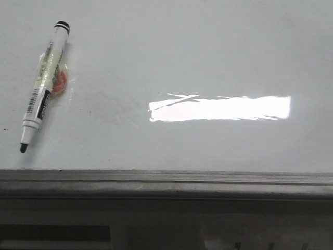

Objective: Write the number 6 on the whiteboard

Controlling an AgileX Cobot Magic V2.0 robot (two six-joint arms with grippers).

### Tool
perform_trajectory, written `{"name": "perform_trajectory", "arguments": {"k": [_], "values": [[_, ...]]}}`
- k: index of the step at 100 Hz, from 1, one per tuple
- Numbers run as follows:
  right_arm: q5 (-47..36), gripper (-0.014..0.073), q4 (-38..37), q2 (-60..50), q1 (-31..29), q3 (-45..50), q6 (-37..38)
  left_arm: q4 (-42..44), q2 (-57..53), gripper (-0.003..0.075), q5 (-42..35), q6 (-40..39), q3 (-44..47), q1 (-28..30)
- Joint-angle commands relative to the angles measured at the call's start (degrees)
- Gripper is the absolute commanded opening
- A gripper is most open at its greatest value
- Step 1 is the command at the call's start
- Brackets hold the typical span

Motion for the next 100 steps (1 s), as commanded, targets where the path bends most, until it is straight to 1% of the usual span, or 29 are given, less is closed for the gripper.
{"name": "perform_trajectory", "arguments": {"k": [1, 41, 68, 74, 85, 100], "values": [[-2.07, -0.0064, -0.85, -0.86, -0.28, 1.08, -0.19, 0.08, -1.57, -0.0020, -2.47, -0.01, 1.34, -0.02], [-2.07, -0.0064, -0.85, -0.86, -0.28, 1.08, -0.19, 0.19, -1.57, -0.0020, -2.47, -0.01, 1.34, -0.02], [-2.07, -0.0064, -0.85, -0.86, -0.28, 1.08, -0.19, 5.65, -1.57, -0.0020, -2.47, -0.01, 1.34, -0.02], [-2.07, -0.0064, -0.85, -0.86, -0.28, 1.08, -0.19, 5.32, -1.57, -0.0020, -2.47, -0.01, 1.34, -0.02], [-2.07, -0.0064, -0.85, -0.86, -0.28, 1.08, -0.19, 1.88, -1.57, -0.0020, -3.26, -0.01, 1.34, -0.02], [-2.07, -0.0064, -0.85, -0.86, -0.28, 1.08, -0.19, 1.99, -1.57, -0.0020, -3.26, -0.01, 1.34, -0.02]]}}
